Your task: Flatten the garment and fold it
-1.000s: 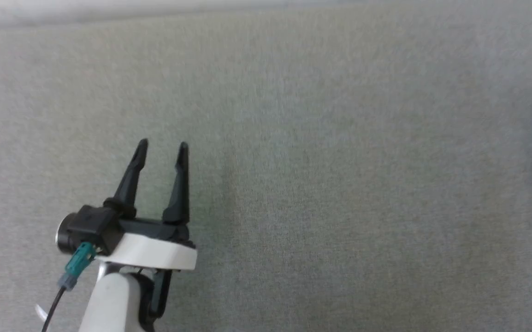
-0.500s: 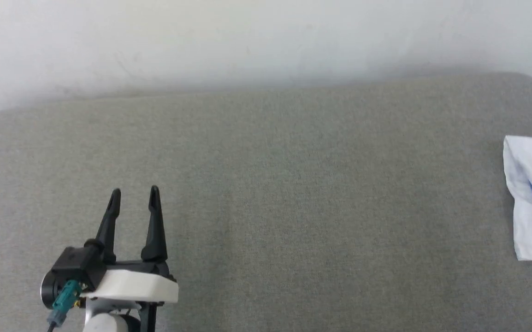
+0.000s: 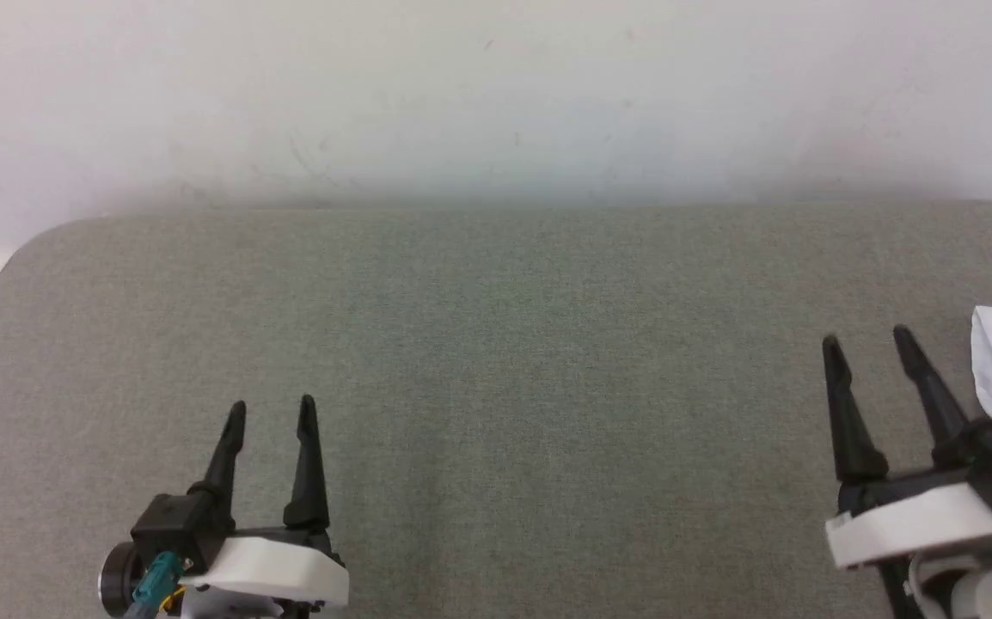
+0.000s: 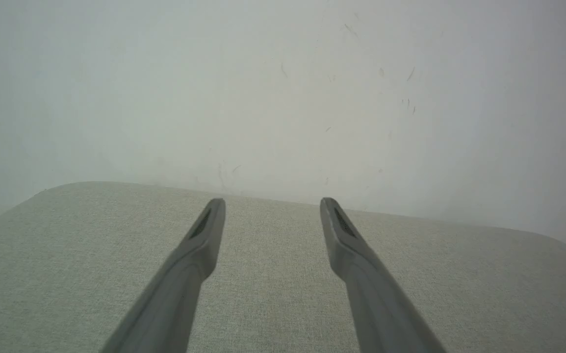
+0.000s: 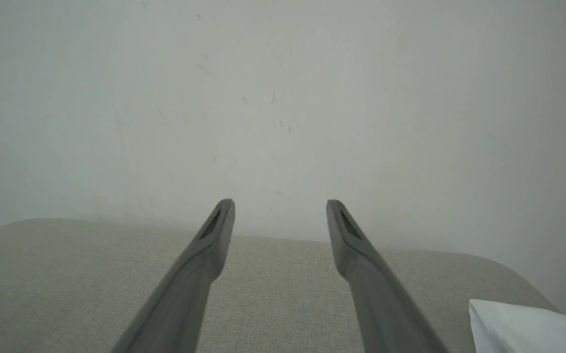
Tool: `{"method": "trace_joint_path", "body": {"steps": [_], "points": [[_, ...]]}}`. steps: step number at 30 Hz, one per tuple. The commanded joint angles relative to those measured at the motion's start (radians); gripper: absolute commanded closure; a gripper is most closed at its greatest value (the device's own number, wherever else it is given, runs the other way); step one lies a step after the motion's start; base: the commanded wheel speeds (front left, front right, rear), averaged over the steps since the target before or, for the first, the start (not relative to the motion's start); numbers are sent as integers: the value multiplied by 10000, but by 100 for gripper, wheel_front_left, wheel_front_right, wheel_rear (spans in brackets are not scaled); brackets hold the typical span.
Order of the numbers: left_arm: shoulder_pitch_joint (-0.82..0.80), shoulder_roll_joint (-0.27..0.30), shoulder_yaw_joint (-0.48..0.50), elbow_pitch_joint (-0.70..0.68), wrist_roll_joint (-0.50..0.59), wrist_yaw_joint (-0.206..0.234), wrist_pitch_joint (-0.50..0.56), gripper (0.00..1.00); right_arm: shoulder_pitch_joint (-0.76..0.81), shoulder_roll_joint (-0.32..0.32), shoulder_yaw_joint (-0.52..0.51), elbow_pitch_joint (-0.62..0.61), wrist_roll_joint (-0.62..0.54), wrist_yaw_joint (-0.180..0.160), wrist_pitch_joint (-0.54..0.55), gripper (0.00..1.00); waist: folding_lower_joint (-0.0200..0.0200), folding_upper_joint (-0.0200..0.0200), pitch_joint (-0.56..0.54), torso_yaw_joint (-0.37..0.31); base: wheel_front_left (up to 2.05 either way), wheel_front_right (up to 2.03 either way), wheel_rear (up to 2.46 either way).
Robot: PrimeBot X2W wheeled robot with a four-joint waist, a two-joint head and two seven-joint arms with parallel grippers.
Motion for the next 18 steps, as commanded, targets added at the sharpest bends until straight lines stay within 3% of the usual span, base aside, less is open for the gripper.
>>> {"method": "trace_joint_path", "body": {"steps": [1, 6, 18], "points": [[150, -8, -68, 53, -7, -102, -47, 0, 271, 180, -41, -33, -85, -21, -113, 0, 1, 0, -88, 103, 0, 0, 0], [294, -8, -95, 154, 322, -173, -47, 0, 934, 555, -137, 143, -243, -21, -306, 0, 1, 0, -172, 181, 0, 0, 0], [466, -8, -124, 148, 450, -104, -47, 0, 1264, 702, 62, 463, -455, -21, -549, 0, 1, 0, -235, 166, 0, 0, 0]]}}
